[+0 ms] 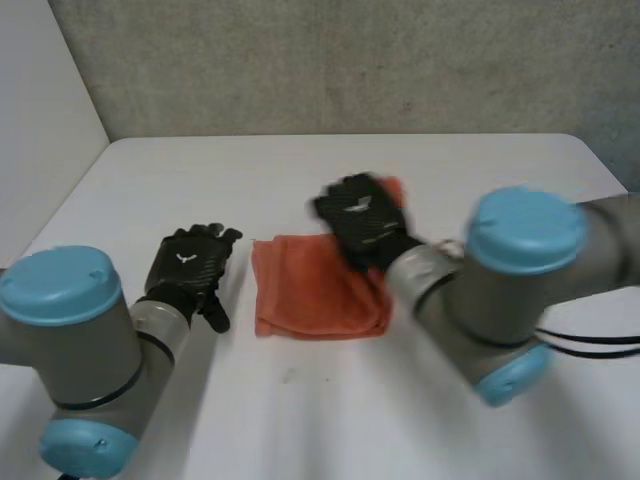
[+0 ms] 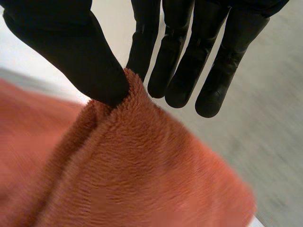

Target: Fold the laundry

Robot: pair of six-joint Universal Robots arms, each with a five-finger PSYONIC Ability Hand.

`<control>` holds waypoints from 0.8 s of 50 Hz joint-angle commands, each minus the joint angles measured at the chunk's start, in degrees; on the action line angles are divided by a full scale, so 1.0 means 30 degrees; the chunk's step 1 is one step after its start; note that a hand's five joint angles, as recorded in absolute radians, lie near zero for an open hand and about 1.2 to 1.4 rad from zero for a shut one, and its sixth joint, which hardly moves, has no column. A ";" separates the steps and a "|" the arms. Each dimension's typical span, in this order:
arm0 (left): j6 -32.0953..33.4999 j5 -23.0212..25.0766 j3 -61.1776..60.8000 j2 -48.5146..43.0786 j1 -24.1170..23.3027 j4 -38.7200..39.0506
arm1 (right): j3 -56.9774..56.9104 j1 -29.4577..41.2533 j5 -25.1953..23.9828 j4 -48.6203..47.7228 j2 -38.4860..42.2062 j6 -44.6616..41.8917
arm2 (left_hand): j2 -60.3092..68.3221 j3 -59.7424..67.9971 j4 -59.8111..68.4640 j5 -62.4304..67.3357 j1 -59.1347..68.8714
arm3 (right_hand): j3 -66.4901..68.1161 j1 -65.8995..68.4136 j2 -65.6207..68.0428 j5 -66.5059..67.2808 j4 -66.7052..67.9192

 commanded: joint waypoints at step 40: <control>-0.2749 -0.0018 0.5858 -0.4204 -0.1537 -0.1900 | -0.6701 -0.0579 0.1183 0.7393 0.5759 0.7653 | 0.0319 0.0308 0.0269 -0.0370 -0.0085 | -1.9273 -1.5024 -1.9226 -1.8834 -1.9409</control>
